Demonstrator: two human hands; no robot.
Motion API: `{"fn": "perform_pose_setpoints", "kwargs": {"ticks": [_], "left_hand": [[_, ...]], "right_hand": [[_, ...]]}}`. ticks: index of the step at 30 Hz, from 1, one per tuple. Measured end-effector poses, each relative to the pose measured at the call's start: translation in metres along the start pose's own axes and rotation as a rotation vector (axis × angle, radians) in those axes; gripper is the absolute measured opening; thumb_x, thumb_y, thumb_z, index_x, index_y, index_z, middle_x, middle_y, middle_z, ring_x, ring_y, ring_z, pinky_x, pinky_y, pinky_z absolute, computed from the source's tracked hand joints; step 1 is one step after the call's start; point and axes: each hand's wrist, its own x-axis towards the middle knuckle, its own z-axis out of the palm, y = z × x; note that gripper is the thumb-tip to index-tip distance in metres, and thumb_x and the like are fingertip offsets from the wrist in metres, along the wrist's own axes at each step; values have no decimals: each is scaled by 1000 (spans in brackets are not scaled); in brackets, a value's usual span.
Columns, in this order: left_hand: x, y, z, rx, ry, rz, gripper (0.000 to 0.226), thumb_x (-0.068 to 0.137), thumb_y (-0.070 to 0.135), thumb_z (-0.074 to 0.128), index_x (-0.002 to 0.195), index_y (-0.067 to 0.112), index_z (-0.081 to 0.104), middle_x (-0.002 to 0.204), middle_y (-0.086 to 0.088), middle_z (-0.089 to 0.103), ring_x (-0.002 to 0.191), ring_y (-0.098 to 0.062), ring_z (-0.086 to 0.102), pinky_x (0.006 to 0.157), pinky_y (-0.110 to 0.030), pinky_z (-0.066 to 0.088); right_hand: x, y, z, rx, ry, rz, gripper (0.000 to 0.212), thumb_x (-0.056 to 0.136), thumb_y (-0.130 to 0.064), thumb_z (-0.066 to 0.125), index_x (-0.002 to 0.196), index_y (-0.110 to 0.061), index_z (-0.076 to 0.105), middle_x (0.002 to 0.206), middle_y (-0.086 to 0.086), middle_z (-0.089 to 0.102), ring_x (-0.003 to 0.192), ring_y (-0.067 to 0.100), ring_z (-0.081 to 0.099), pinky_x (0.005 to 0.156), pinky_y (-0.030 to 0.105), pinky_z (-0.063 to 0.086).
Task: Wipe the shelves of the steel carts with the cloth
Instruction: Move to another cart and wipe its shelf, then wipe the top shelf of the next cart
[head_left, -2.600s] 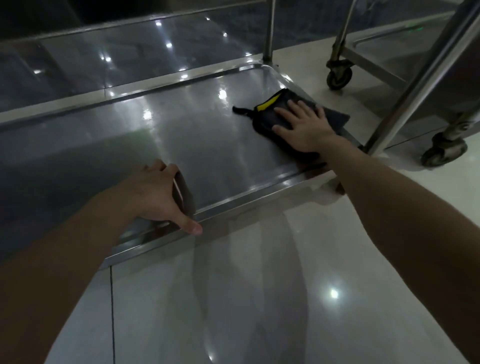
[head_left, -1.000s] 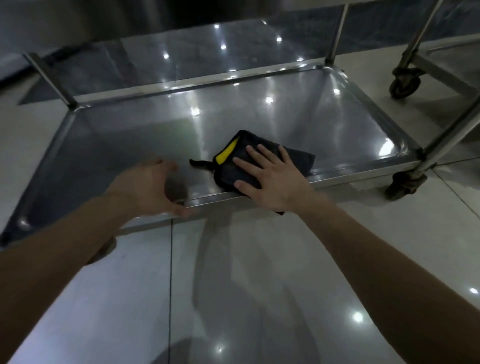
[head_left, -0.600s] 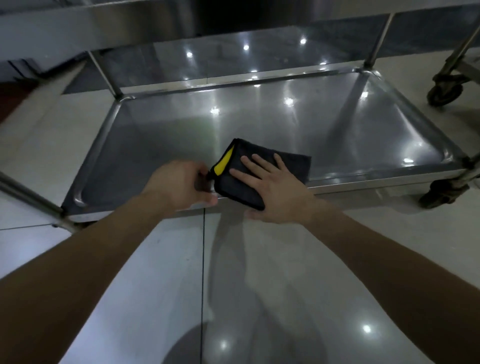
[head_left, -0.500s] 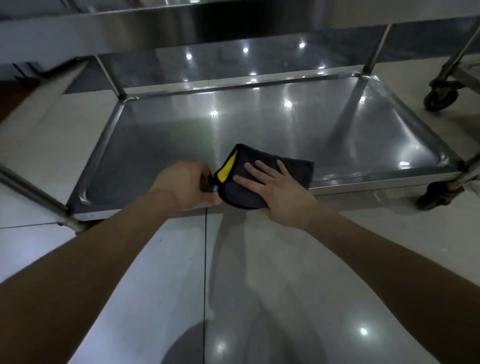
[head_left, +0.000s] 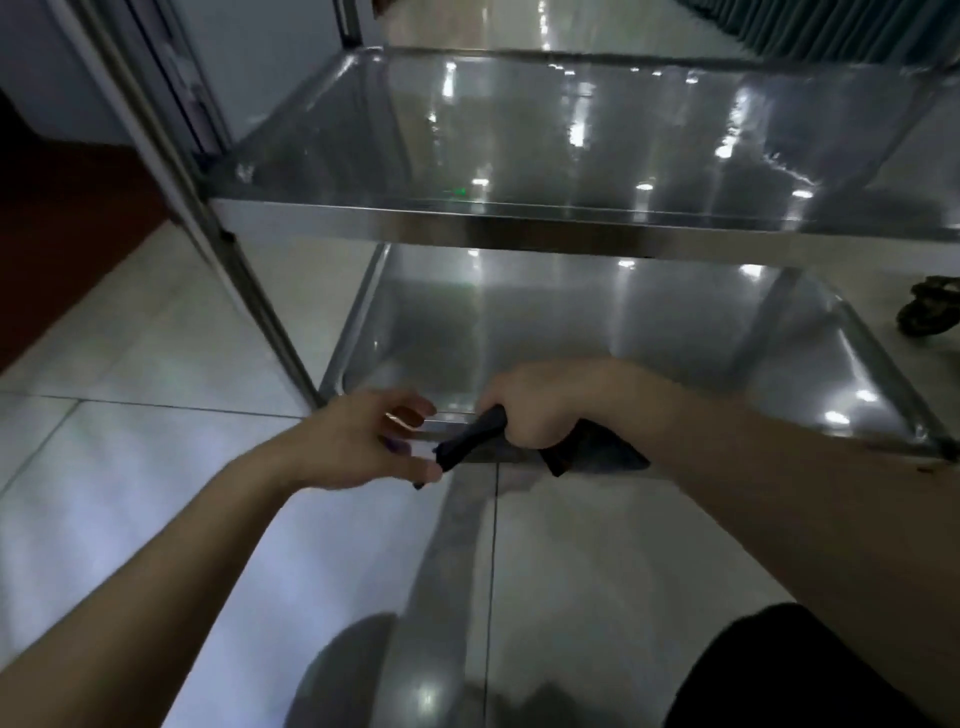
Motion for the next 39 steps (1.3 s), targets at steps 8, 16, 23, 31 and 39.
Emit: {"fn": "perform_pose_setpoints", "kwargs": {"ticks": [8,16,23,31,39], "left_hand": [[-23,-43,-12,181,65,74,14,93,38,80,88,38,67,75,17,70,70,-8,68,57,-16,46],[-71,-7,-15,-120,314,-135,35,87,51,86,69,34,63,63,17,63,60,-9,58,58,-38,43],[-140,115,-77,-211,283,-224,35,81,60,87,77,34,65,68,10,66,69,-9,62,58,-29,42],[-226,327,-169,-270,353,-249,43,81,38,94,105,41,59,94,15,80,94,-4,75,83,-34,61],[-265,511,-185,-143,338,-62,31,87,27,91,92,40,63,92,18,74,95,-8,72,78,-44,60]], "right_hand": [[27,-50,3,351,128,-40,22,93,-19,68,114,-27,67,113,-2,68,104,21,64,89,41,56],[-21,-60,2,639,283,85,28,87,0,63,113,-9,72,102,6,72,94,24,64,78,38,48],[-158,-66,-70,802,213,165,47,83,2,52,78,-44,57,78,-15,62,81,18,59,68,31,41],[-363,-55,-194,1126,159,186,20,110,-32,55,98,-27,70,83,-10,70,80,11,65,74,31,47],[-516,2,-254,1266,275,213,37,113,-49,45,143,-40,65,127,-16,75,119,7,68,108,33,50]]}}
